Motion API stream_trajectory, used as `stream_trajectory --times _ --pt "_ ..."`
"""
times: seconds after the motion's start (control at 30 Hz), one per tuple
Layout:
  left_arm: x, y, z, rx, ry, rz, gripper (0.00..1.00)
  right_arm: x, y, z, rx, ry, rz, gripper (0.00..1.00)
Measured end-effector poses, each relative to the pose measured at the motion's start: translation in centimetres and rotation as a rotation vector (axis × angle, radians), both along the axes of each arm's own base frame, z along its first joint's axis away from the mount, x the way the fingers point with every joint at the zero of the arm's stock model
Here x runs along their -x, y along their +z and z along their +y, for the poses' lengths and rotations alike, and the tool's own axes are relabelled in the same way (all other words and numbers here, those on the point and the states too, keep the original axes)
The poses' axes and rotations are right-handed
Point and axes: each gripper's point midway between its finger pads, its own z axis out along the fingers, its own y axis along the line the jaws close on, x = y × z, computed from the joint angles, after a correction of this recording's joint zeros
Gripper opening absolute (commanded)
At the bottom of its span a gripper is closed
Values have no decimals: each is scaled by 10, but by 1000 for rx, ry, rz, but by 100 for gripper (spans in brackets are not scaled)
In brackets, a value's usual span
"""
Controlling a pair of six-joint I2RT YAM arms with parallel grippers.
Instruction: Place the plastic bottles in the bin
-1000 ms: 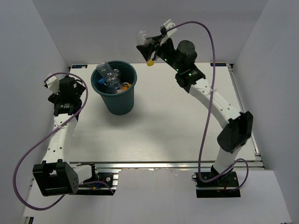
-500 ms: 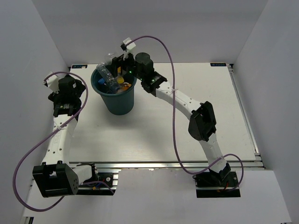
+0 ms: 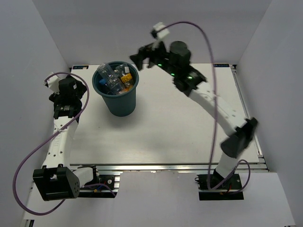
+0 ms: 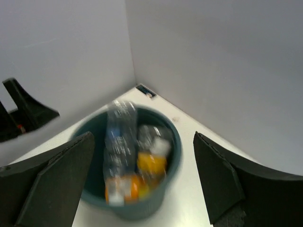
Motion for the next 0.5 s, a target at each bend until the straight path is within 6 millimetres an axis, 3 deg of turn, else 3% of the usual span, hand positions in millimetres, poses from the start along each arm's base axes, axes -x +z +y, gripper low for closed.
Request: stream_trajectory --times 0.07,0.13,0.2,0.23,0.37,0.43,0.5 --pt "-1 0 -2 5 -9 0 98 7 -12 -55 1 -61 61 89" --pt "-3 0 -6 14 -35 -13 98 5 -37 -132 -24 -192 113 89" --pt "-4 -2 -13 26 -73 -36 98 8 -89 -211 -19 -381 198 89" --pt "-3 -5 -16 33 -90 -41 98 18 -130 -243 -2 -468 263 89" --pt "-1 -12 -20 58 -101 -48 98 61 -239 -285 75 -630 444 89" --pt "-1 -12 -21 69 -97 -54 98 78 -264 -300 99 -690 485 90" --pt "-2 -12 -21 80 -92 -60 98 87 -265 -314 85 -750 473 90"
